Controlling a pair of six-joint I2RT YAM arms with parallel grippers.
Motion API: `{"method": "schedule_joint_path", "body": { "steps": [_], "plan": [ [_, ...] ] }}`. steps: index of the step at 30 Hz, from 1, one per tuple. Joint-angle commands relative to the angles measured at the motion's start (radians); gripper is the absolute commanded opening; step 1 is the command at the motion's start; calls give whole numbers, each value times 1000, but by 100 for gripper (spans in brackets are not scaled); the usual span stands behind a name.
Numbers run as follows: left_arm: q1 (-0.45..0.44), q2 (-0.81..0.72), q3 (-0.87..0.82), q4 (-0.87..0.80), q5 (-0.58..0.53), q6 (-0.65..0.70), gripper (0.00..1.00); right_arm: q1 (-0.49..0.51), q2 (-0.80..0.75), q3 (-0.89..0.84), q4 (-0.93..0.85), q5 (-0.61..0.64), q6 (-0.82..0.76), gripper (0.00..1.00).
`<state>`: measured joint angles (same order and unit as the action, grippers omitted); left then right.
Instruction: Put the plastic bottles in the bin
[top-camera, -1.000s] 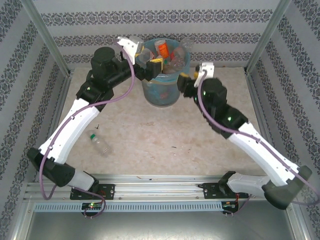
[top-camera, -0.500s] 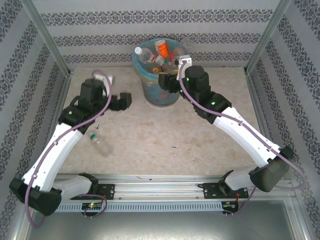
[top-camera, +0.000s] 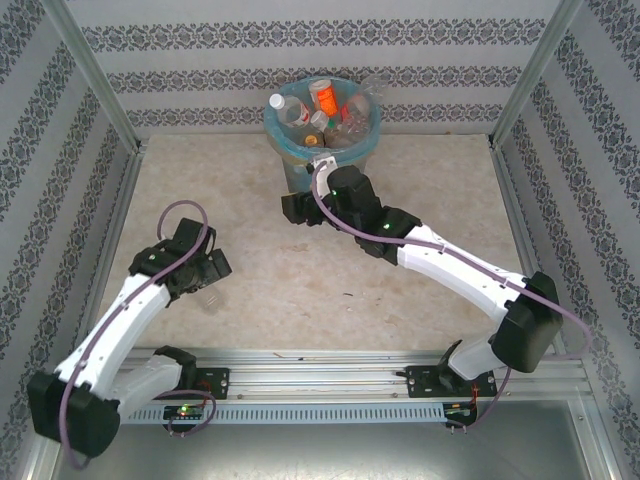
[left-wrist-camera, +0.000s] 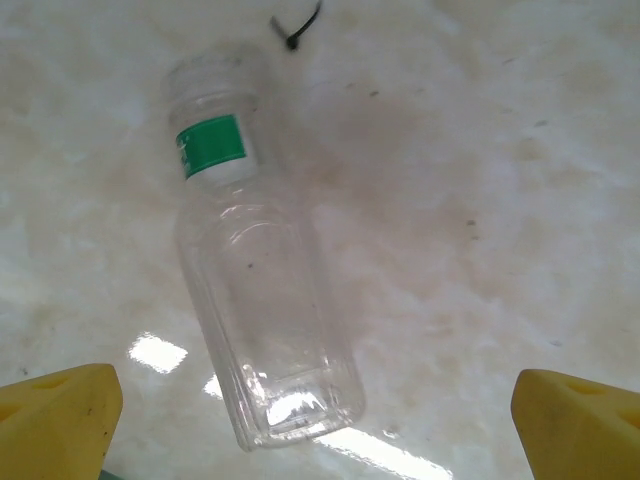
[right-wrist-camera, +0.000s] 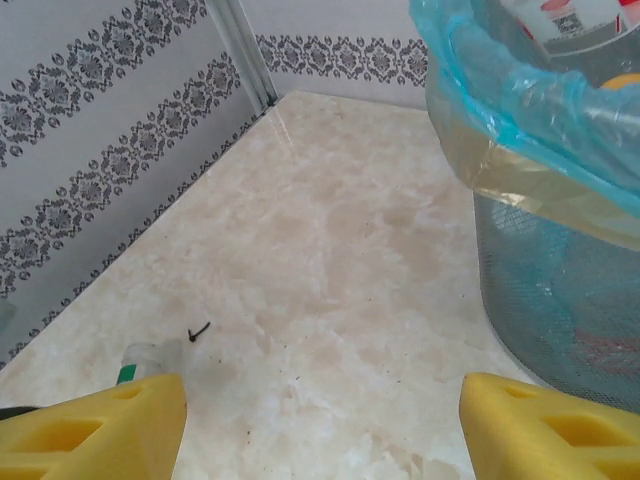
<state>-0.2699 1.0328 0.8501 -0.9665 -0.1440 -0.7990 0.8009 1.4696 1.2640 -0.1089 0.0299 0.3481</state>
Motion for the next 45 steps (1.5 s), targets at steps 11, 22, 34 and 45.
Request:
{"method": "schedule_joint_path", "body": {
  "steps": [11,22,34,45],
  "plan": [
    [126,94,-213,248,130,-60,95,-8,-102,-114,61,27,30,73],
    [135,136,-194,350,146,53,65,-8,-123,-114,49,28,23,73],
    [133,-52,106,406,177,457,59,-21,-239,-133,0,133,-21,72],
    [81,151,488,478,243,504,55,-28,-414,-254,7,244,-10,70]
  ]
}}
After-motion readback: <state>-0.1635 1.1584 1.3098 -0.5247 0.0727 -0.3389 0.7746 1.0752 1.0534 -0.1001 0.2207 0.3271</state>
